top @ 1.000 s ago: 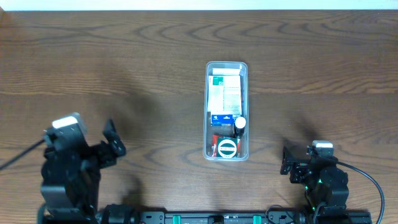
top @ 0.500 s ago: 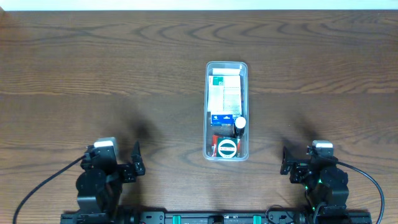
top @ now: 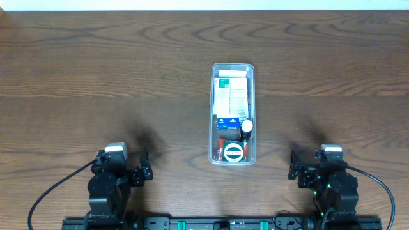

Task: Pack container

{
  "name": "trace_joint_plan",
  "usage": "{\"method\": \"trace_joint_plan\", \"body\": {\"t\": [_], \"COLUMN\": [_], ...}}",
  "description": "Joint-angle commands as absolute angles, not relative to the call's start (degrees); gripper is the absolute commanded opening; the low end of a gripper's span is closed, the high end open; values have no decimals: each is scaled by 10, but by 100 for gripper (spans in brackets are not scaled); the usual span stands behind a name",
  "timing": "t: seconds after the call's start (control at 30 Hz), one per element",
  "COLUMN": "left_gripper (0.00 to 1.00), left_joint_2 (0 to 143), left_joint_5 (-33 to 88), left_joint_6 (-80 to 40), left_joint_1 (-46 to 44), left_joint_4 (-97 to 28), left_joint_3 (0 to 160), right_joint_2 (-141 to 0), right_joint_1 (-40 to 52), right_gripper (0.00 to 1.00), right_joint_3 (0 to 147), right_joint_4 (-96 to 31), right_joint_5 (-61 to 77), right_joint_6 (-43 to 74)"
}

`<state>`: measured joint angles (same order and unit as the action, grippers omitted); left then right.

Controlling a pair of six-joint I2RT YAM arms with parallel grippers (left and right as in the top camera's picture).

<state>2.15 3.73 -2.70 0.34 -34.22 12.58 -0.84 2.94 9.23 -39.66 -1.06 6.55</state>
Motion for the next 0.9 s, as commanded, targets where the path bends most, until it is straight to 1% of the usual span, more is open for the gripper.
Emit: {"method": "trace_joint_plan", "body": {"t": [0.0, 0.17, 0.87], "left_gripper": [98, 98, 98], "left_joint_2": [5, 1, 2], "left_joint_5": [41, 41, 41], "left_joint_6": [-18, -18, -17], "left_joint_1": [7, 7, 7], "left_joint_4": [-337, -322, -322], "left_joint_3": [107, 85, 85], "right_joint_2": [-4, -4, -4], "right_joint_1": [33, 33, 33], "right_gripper": [99, 99, 99], "right_joint_3": [90, 90, 90], "right_joint_4": [-399, -399, -399], "right_joint_5": [-10, -10, -10], "right_joint_6": [70, 70, 70]}}
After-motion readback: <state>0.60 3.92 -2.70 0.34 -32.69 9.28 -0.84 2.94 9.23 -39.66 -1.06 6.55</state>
